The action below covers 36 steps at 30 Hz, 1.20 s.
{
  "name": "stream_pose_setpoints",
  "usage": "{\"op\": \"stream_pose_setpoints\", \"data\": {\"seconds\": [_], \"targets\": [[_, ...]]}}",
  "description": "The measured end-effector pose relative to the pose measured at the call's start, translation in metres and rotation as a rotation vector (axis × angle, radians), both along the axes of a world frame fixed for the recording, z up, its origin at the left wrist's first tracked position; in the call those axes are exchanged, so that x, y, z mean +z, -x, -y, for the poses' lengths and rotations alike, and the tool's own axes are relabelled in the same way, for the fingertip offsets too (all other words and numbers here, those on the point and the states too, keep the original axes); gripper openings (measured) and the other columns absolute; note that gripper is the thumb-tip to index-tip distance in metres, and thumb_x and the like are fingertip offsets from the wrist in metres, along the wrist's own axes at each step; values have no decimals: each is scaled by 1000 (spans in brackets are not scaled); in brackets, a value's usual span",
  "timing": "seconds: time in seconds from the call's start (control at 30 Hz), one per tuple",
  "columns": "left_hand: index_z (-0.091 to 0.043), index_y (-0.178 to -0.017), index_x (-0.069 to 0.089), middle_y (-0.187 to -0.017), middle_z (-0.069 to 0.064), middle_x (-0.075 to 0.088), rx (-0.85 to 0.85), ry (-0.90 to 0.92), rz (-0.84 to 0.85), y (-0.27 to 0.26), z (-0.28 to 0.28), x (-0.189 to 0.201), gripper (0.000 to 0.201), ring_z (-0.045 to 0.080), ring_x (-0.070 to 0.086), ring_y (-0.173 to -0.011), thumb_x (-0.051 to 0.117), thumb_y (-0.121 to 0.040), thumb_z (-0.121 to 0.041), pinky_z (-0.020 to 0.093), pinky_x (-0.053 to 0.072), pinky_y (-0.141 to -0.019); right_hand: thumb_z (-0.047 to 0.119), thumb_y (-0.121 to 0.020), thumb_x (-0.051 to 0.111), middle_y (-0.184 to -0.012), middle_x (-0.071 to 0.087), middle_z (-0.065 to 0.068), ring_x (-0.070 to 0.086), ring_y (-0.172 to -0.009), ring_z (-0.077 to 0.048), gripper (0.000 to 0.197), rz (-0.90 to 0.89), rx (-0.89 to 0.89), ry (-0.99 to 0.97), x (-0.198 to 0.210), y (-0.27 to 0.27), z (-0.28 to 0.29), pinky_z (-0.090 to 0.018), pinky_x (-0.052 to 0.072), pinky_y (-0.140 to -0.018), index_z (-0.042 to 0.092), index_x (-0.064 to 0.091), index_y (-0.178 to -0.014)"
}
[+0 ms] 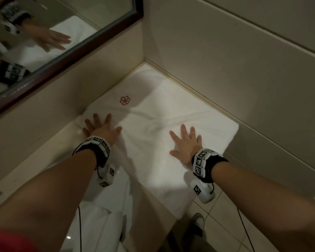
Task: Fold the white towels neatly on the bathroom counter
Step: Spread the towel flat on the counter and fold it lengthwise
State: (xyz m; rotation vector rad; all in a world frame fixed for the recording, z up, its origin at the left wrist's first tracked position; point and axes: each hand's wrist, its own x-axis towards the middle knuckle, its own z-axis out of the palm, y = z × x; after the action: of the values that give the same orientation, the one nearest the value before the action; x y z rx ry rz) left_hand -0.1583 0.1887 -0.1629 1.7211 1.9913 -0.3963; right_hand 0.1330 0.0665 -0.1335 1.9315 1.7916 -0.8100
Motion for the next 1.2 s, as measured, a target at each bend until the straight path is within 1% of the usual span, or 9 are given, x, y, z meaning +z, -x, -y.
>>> {"op": "stream_pose_setpoints", "data": {"seconds": [0.1,0.2,0.37,0.53,0.73,0.83,0.9,1.0,1.2], "targets": [[-38,-152,-2,-160,4,-21,51,-12,-16,-2,4,5,83,32,-19,-146,40,-88,-69,54,0,-118,48,-93,48,-159,-21,-8,-18,-144,-42,78,-39,-2,-38,2,-2,7,-59,3,-117,36,-2,-153],[-30,-154,7,-162,8,-9,85,-94,-52,-2,20,6,79,31,-5,-148,43,-90,-61,54,16,-116,34,-88,58,-159,7,-10,6,-146,-35,76,-116,-20,-185,2,-3,23,-48,18,-117,28,18,-151],[-19,-143,31,-149,14,26,195,-275,-17,-4,56,14,61,37,28,-133,51,-92,-45,50,33,-107,23,-80,63,-123,45,-3,42,-113,-24,51,-202,-65,-363,4,-9,54,-33,42,-88,22,46,-129],[-11,-132,37,-134,21,35,417,-189,69,-19,82,13,47,43,46,-116,51,-93,-33,51,42,-98,26,-87,56,-91,51,4,51,-84,-18,15,-286,-153,-338,-1,-20,102,-30,42,-70,21,43,-92],[-31,-109,38,-106,18,57,631,-152,410,-21,107,-27,30,37,60,-86,55,-85,-27,54,56,-80,31,-85,55,-77,48,2,51,-73,-21,23,-362,-196,-304,-16,-30,159,-36,45,-66,21,39,-73],[-28,-113,43,-100,14,57,697,-164,513,-26,117,-30,27,35,58,-84,53,-89,-20,57,55,-80,33,-83,58,-81,52,2,52,-75,-19,19,-376,-200,-308,-23,-27,178,-33,47,-68,21,46,-72],[-19,-124,47,-103,15,57,687,-180,568,-38,129,-14,32,32,56,-79,48,-93,-13,47,56,-70,33,-83,58,-81,53,3,51,-74,-17,19,-389,-164,-311,-27,-24,188,-30,44,-65,21,49,-71],[-16,-117,52,-106,19,56,751,-186,672,-48,140,-4,24,26,53,-66,44,-96,-5,32,49,-49,33,-84,58,-78,58,1,54,-70,-16,20,-430,-111,-277,-27,-18,202,-29,47,-63,20,53,-70],[-8,-103,63,-98,21,61,928,-106,852,-48,145,-1,26,38,61,-99,49,-89,9,35,49,-50,50,-83,59,-90,59,3,55,-82,-16,31,-403,5,-293,-25,-5,211,-32,48,-72,19,59,-86]]}}
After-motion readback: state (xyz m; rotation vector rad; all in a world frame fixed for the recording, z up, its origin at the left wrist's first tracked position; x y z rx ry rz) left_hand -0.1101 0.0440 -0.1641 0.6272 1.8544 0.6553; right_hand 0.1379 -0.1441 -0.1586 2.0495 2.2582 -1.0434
